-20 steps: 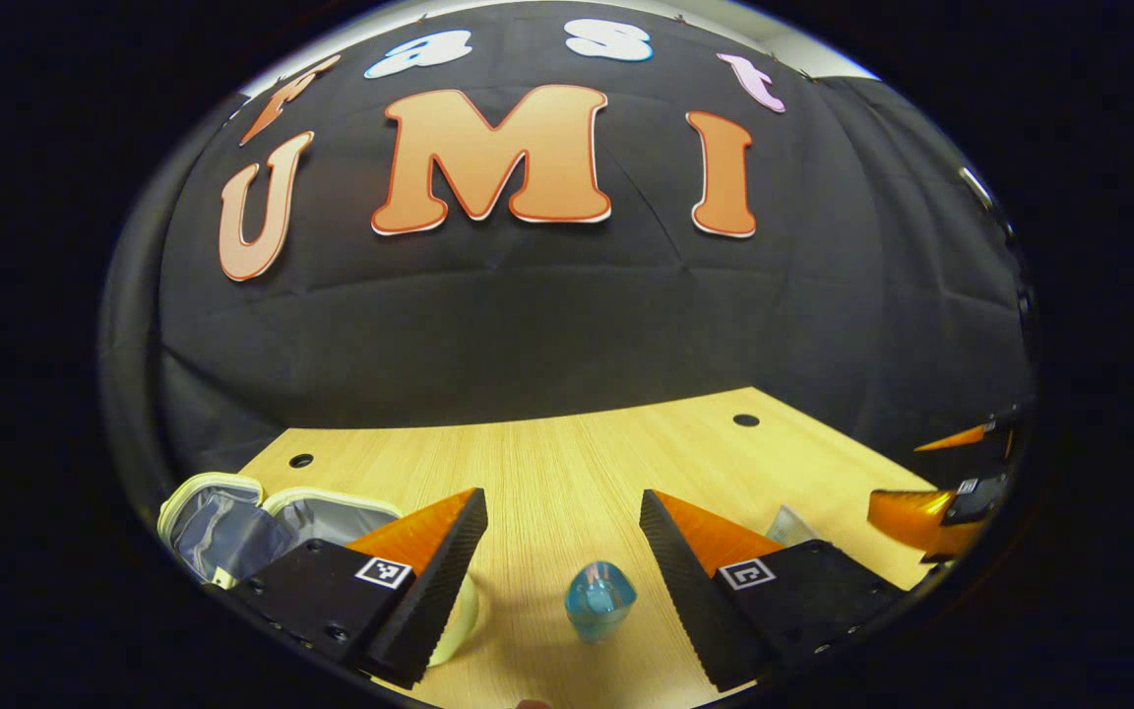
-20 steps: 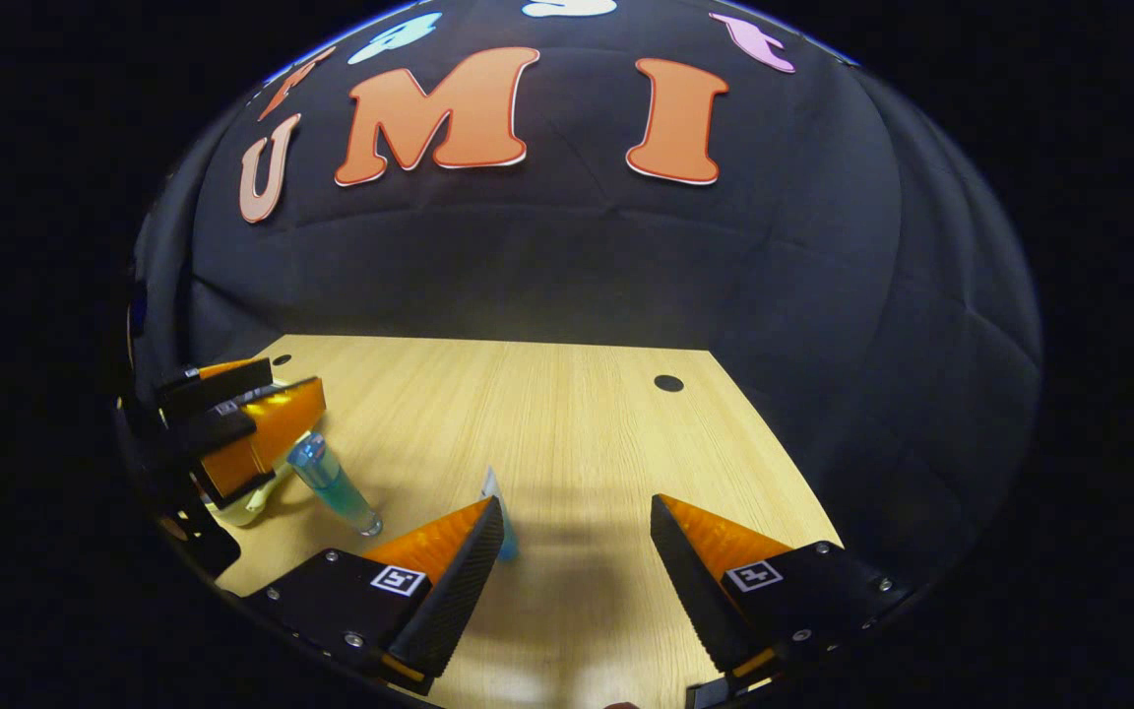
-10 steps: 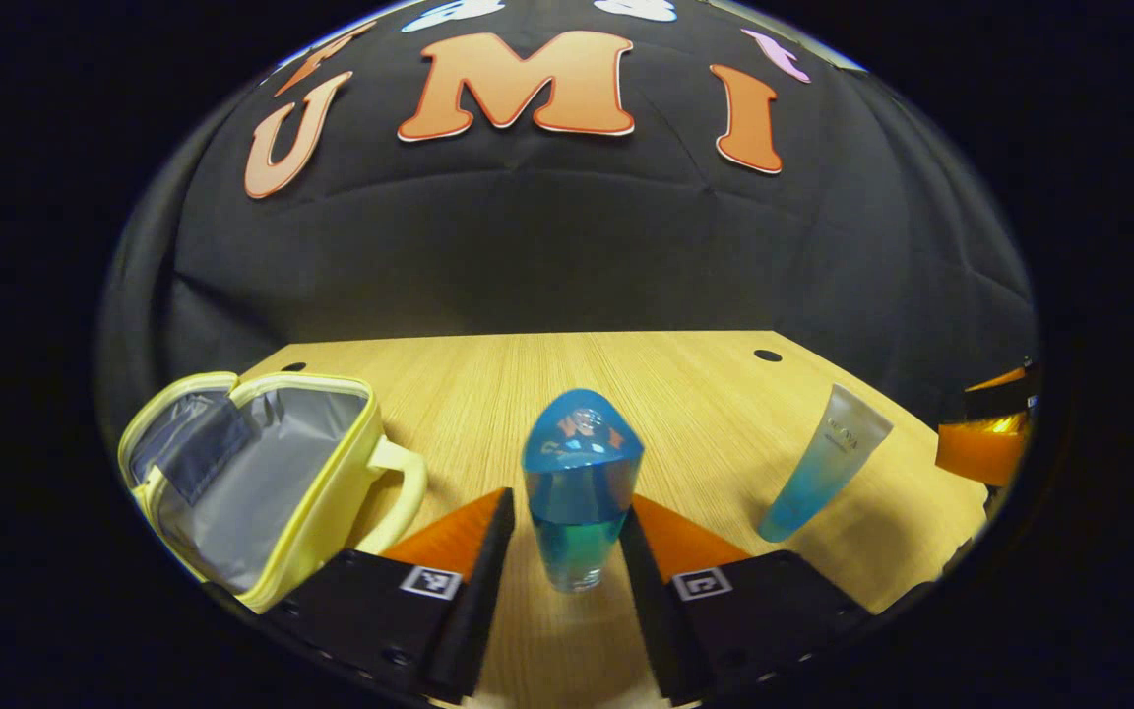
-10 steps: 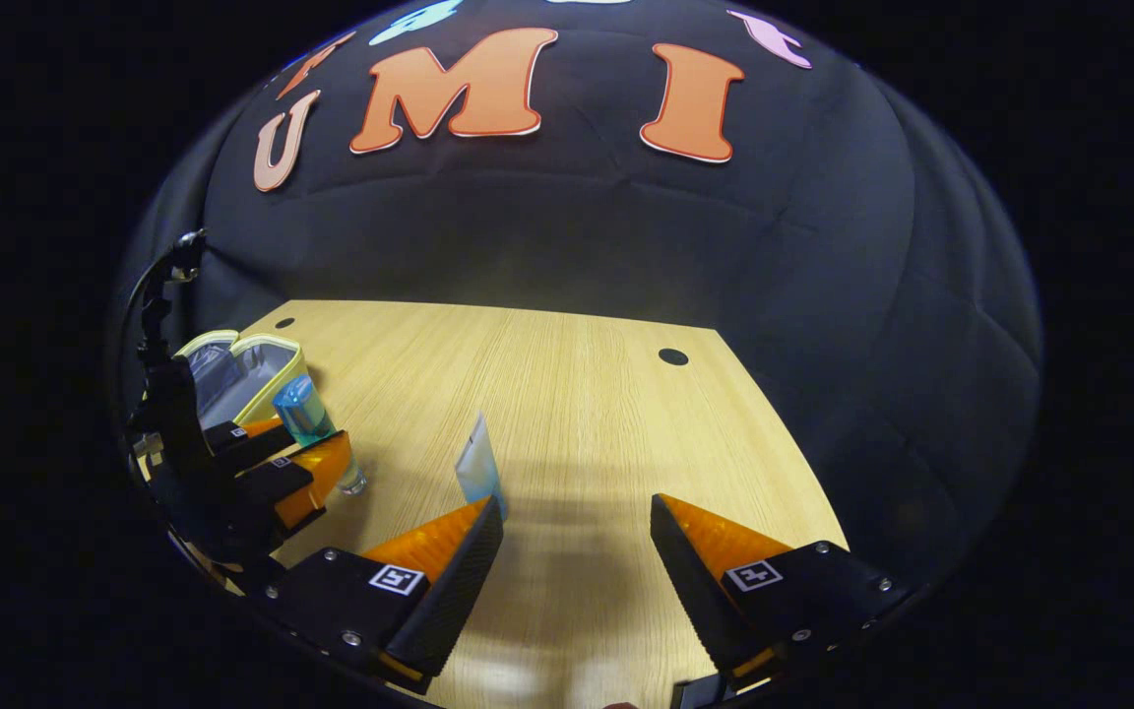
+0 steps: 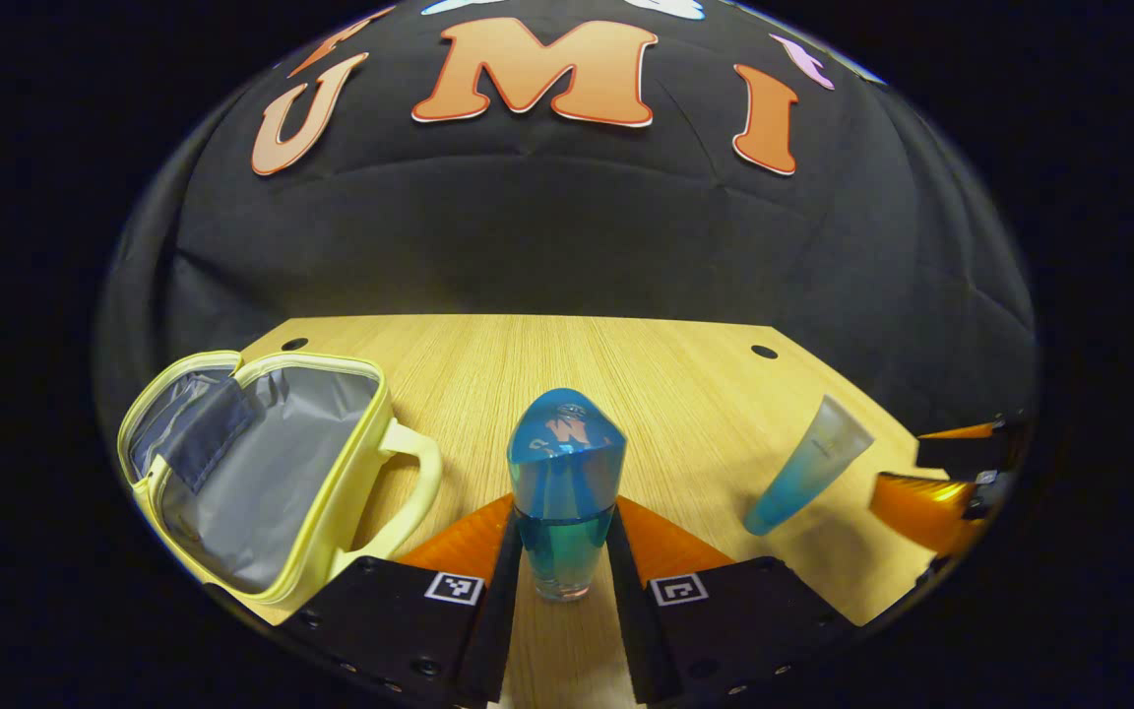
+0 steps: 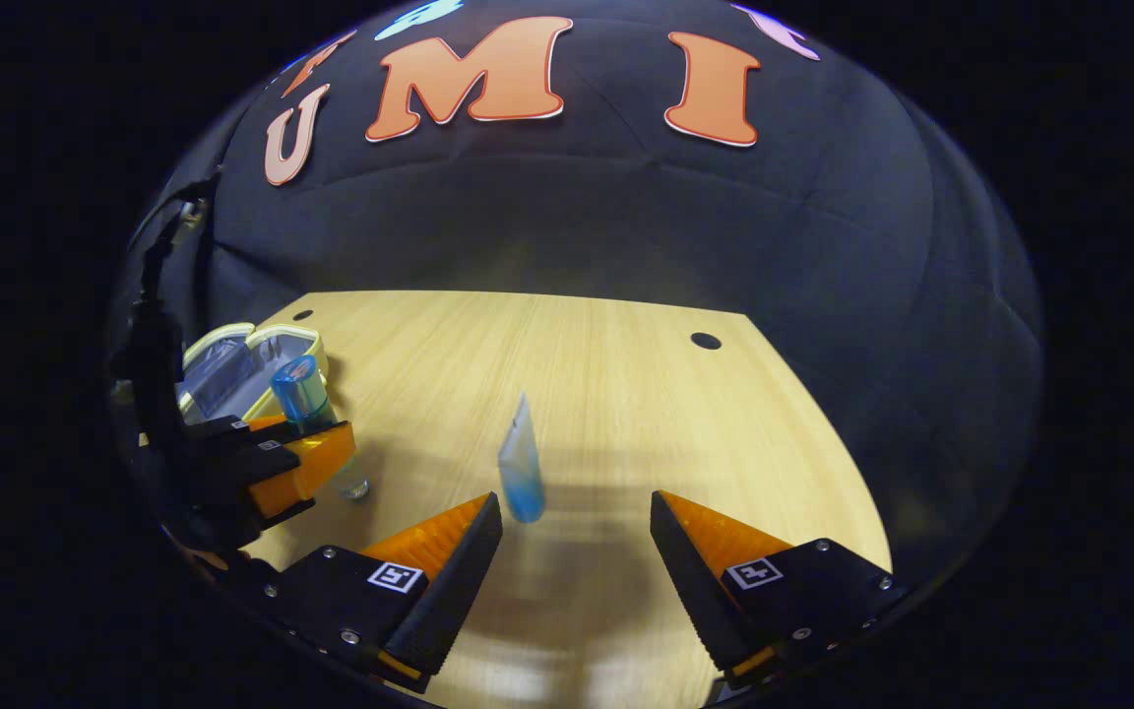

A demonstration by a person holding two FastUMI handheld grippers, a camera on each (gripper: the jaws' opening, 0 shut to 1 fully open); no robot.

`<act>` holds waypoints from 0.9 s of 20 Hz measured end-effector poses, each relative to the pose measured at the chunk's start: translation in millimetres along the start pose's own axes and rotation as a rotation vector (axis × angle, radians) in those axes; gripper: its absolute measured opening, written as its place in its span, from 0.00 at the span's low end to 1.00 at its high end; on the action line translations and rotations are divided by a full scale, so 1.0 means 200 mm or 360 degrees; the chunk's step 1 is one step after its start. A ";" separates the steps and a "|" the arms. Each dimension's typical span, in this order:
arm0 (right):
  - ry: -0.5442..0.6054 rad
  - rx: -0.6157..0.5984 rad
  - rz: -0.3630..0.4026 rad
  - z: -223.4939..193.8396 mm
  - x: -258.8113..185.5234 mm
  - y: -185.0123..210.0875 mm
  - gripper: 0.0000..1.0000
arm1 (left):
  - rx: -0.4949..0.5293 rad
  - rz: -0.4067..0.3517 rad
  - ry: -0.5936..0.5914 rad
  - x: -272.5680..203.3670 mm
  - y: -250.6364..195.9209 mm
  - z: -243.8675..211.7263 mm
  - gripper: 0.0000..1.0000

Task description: First open the suitcase, pack the skin care products into it, and then close the suitcase.

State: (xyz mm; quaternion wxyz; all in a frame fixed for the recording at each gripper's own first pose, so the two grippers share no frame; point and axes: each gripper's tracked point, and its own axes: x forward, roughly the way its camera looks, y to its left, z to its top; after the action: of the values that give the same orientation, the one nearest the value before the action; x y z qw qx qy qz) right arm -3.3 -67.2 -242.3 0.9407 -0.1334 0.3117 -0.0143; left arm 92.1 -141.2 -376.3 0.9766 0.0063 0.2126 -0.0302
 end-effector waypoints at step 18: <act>0.0168 -0.0267 0.0061 -0.12 0.39 0.18 0.40 | -0.0011 -0.0047 0.0123 -0.49 0.27 0.26 0.47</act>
State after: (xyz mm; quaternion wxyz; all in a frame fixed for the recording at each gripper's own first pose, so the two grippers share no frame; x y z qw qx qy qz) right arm 43.6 -47.1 -316.0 0.9086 -0.2046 0.3633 0.0229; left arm 27.2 -82.9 -289.0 0.9672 0.0011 0.2503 -0.0437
